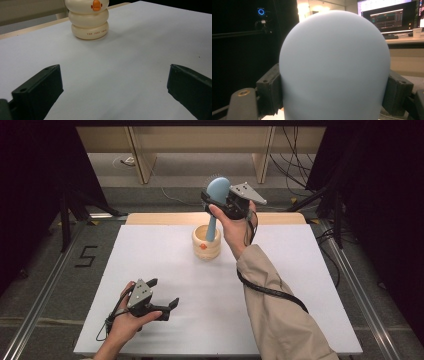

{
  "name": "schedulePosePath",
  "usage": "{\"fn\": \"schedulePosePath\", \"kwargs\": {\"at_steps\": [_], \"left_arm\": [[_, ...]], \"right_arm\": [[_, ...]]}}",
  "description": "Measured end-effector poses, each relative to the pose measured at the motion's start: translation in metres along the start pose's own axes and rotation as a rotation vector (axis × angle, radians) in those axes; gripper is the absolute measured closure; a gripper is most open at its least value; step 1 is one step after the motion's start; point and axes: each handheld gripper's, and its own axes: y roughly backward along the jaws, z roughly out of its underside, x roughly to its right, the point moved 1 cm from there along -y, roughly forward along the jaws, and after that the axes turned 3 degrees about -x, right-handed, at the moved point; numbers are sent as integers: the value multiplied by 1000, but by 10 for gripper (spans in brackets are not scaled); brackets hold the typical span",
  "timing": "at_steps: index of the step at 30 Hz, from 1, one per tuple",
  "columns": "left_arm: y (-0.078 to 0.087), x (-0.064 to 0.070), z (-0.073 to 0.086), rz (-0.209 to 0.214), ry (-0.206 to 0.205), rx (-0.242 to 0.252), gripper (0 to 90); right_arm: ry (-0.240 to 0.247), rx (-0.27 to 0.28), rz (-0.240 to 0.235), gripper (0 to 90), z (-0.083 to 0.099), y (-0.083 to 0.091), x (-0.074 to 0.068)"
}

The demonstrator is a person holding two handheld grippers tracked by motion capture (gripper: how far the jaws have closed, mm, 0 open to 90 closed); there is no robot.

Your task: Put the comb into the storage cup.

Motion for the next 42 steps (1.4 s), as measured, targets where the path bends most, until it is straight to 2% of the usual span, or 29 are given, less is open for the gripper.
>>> {"fn": "schedulePosePath", "kwargs": {"at_steps": [42], "left_arm": [[1,-1,1,-3,9,4,0]], "right_arm": [[2,0,16,206,7,-15,3]]}}
